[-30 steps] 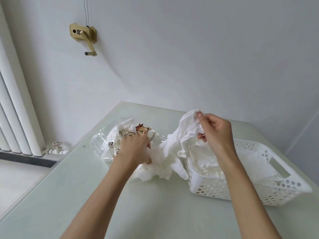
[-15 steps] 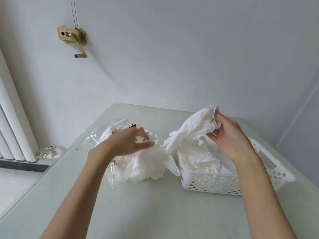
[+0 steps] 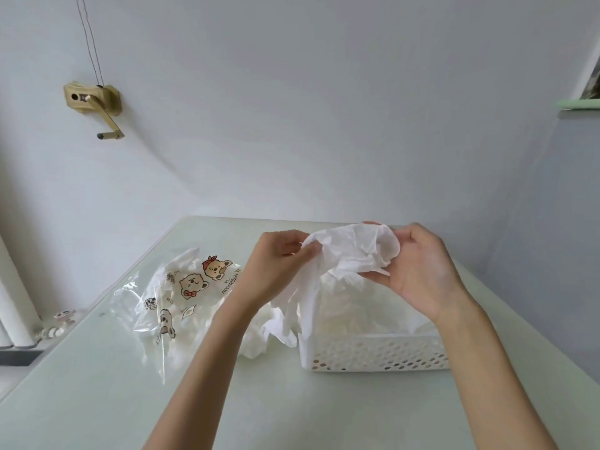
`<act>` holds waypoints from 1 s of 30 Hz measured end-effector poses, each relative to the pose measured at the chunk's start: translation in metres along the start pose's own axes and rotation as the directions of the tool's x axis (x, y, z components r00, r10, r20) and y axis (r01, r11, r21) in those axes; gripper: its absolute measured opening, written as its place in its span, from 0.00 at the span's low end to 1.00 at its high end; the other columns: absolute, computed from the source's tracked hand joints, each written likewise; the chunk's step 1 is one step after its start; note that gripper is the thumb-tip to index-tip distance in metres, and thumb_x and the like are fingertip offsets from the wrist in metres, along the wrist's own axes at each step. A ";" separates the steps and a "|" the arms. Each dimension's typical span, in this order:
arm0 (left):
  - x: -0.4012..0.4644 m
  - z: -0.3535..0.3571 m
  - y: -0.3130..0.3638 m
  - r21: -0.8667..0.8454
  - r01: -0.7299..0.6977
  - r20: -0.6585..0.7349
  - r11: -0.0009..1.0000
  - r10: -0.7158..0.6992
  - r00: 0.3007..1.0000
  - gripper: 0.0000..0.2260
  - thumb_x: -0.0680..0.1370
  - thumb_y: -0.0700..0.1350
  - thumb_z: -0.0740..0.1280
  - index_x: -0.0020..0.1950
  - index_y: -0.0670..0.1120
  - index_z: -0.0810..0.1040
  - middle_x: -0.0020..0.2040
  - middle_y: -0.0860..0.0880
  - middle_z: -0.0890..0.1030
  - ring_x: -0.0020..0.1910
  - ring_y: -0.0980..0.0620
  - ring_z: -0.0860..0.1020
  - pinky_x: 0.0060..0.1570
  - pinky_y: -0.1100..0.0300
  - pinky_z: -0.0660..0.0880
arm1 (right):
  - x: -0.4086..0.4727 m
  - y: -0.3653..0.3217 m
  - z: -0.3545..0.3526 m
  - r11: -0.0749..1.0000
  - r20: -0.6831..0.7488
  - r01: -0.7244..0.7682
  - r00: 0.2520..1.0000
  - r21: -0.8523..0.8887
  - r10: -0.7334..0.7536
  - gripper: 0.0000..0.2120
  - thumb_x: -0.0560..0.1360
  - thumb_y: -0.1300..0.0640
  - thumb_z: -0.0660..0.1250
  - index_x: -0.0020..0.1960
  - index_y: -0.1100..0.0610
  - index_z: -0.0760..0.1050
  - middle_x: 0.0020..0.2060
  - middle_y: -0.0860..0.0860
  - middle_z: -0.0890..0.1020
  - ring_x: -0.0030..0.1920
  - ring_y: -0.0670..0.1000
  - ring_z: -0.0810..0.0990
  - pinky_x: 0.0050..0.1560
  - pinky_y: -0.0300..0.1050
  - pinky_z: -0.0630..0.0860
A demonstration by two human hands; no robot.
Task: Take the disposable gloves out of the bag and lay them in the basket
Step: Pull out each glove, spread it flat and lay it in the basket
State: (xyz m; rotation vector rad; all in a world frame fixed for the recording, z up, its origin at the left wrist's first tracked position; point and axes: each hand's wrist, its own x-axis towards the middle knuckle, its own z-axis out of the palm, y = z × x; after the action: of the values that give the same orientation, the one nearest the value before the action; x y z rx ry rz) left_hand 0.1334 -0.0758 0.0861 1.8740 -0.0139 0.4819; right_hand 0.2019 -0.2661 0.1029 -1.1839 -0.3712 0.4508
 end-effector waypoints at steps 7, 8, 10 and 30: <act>0.008 0.013 0.004 -0.023 0.049 0.100 0.999 -0.046 0.994 0.12 0.79 0.47 0.65 0.40 0.44 0.81 0.30 0.54 0.81 0.28 0.59 0.75 0.30 0.71 0.69 | 0.003 0.005 -0.010 0.738 -0.075 0.192 0.947 -0.648 -0.312 0.15 0.69 0.50 0.75 0.54 0.52 0.80 0.46 0.46 0.80 0.40 0.44 0.78 0.34 0.33 0.74; 0.007 0.010 0.004 -0.011 0.062 0.147 0.998 -0.060 0.987 0.10 0.79 0.47 0.66 0.41 0.45 0.81 0.30 0.55 0.81 0.28 0.60 0.76 0.30 0.72 0.69 | 0.004 0.006 -0.012 0.764 -0.111 0.192 0.939 -0.615 -0.326 0.12 0.70 0.51 0.74 0.48 0.58 0.81 0.40 0.48 0.79 0.35 0.44 0.76 0.32 0.33 0.72; 0.005 0.004 0.002 0.019 0.086 0.241 0.996 -0.088 0.967 0.07 0.78 0.46 0.67 0.44 0.45 0.81 0.33 0.54 0.83 0.30 0.61 0.78 0.31 0.73 0.70 | 0.004 0.005 -0.017 0.792 -0.154 0.176 0.934 -0.585 -0.321 0.18 0.72 0.49 0.72 0.39 0.65 0.77 0.33 0.51 0.76 0.33 0.45 0.74 0.35 0.34 0.70; 0.006 0.002 0.000 -0.137 0.084 0.332 0.987 -0.034 0.943 0.10 0.79 0.53 0.65 0.50 0.46 0.74 0.38 0.55 0.80 0.37 0.54 0.77 0.43 0.64 0.71 | -0.016 -0.017 -0.011 0.607 -0.026 0.416 0.811 -0.677 -0.585 0.06 0.77 0.52 0.66 0.44 0.51 0.81 0.30 0.52 0.71 0.30 0.47 0.67 0.31 0.34 0.66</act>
State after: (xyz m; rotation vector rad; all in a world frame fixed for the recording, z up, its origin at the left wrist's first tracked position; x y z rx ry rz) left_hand 0.1391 -0.0767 0.0877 1.7819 -0.2105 0.1172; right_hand 0.1959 -0.2879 0.1145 -1.7100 -0.6558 -0.3805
